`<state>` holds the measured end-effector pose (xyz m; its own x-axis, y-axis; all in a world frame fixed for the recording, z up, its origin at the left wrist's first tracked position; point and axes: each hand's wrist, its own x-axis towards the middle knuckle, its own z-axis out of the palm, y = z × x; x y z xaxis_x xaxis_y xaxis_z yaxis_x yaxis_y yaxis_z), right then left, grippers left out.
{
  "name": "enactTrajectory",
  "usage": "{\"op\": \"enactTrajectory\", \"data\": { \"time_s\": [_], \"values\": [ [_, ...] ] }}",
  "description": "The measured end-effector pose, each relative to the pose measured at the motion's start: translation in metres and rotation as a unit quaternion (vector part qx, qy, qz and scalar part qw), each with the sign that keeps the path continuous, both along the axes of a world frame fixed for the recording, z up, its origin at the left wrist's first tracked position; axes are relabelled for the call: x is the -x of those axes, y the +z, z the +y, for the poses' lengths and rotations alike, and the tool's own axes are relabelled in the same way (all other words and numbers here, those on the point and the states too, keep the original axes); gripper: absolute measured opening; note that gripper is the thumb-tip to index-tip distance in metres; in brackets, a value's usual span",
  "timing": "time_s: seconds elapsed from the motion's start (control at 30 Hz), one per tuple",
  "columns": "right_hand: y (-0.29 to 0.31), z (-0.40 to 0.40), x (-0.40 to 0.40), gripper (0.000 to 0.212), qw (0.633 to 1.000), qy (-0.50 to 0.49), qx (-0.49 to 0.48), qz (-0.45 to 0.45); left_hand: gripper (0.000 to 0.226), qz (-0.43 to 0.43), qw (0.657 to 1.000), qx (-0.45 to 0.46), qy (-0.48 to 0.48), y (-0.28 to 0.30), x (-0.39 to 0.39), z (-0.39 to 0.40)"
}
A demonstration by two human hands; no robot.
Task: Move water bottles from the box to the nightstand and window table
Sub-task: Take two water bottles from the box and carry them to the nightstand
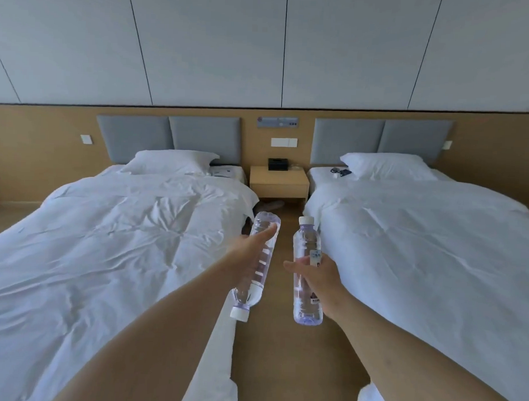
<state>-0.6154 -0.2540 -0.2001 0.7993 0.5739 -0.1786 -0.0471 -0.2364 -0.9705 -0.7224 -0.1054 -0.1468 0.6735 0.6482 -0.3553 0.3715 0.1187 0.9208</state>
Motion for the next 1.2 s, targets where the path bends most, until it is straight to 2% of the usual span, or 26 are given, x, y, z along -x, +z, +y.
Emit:
{"op": "enactTrajectory", "data": {
  "time_s": [0.33,0.53,0.63,0.8,0.97,1.2],
  "values": [
    [-0.018,0.071,-0.171,0.046,1.000,-0.003,-0.013,-0.007,0.075,0.005,1.000,-0.006,0.009,-0.019,-0.175,0.076],
    [-0.001,0.130,-0.278,0.053,1.000,0.011,-0.009,-0.008,0.076,0.003,1.000,-0.010,0.018,-0.004,-0.271,0.126],
    [0.006,0.158,-0.316,0.047,1.000,0.015,-0.019,0.005,0.078,0.001,1.000,-0.012,0.021,0.002,-0.308,0.152],
    [0.002,0.209,-0.369,0.049,1.000,0.013,-0.007,0.001,0.077,0.009,1.000,-0.012,0.020,-0.004,-0.363,0.202],
    [-0.005,0.275,-0.419,0.050,1.000,0.002,-0.008,-0.007,0.070,0.009,1.000,-0.028,0.000,-0.011,-0.416,0.267],
    [0.006,0.405,-0.490,0.048,1.000,-0.023,-0.007,-0.015,0.088,0.014,0.999,-0.019,-0.024,0.009,-0.497,0.395]
  ]
}}
